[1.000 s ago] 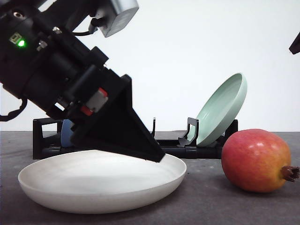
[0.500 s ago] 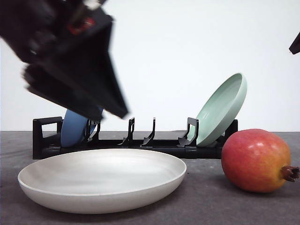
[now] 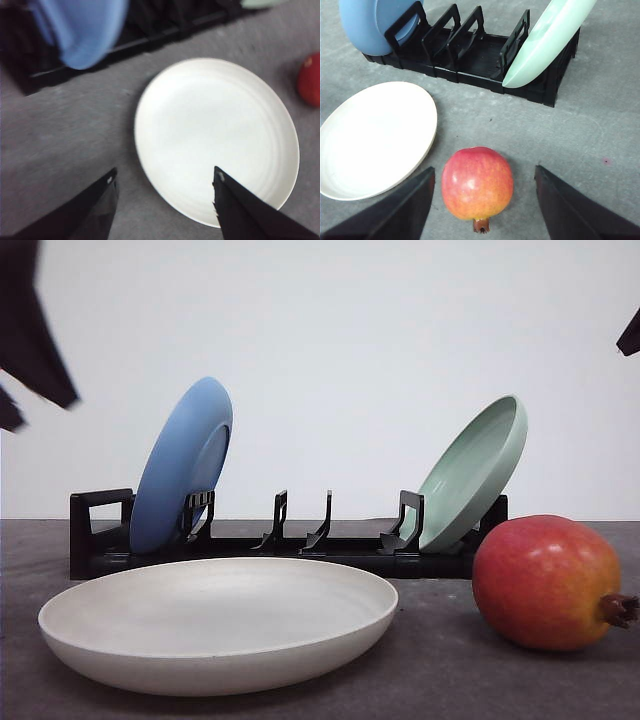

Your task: Place pomegranate in white plate

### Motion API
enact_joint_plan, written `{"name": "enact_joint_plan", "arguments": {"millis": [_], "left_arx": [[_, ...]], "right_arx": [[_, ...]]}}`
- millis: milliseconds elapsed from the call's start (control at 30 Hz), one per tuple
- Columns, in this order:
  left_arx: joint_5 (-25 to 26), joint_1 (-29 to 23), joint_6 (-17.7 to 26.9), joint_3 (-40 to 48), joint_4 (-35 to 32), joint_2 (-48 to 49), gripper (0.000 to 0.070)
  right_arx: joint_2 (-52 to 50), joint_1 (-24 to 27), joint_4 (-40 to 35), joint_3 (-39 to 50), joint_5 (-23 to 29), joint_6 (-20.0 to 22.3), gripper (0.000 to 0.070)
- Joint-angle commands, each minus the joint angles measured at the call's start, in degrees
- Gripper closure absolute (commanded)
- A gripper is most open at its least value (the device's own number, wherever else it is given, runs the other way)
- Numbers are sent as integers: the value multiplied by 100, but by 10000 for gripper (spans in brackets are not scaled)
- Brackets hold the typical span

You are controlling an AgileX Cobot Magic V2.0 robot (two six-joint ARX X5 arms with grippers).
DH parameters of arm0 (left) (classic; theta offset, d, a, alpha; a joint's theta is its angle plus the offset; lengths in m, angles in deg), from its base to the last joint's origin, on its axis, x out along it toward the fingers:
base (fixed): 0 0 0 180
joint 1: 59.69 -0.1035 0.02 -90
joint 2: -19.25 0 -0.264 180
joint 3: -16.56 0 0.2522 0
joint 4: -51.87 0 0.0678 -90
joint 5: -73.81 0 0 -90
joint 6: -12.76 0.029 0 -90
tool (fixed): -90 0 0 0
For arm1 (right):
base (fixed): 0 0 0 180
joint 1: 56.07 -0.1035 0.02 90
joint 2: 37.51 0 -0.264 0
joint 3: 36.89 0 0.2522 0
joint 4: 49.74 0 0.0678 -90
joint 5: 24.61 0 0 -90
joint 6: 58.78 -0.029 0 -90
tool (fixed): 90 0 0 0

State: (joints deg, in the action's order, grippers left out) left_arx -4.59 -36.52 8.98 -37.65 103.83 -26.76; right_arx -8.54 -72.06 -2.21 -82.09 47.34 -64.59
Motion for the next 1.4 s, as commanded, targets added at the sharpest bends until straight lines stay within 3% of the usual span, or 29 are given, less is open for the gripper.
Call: {"name": "enact_joint_plan", "arguments": {"millis": [0,167,300,733,1133,1367], "left_arx": [[234,-273,140,-90,63,110,341],[510,-1074,280,-90,256,464,341],[507,-1342,267,-90,251,586,342],[476,-1370,270,-90,247,613,346],[472,-1370,272,-90,244,613,346],[470,-1370,273,-90,244,611,347]], "right_arx": [[15,-22,-46,-98,-20,-51,295],[57,-29,13,-102,-258,-383,294],[397,-97,256,-219,-461,-836,281],[2704,-848,1005,-1463,501,-858,135],[4332,-1472,784,-1709,1276,-760,39],[4909,-1502,511,-1709,1315,-724,38]]}}
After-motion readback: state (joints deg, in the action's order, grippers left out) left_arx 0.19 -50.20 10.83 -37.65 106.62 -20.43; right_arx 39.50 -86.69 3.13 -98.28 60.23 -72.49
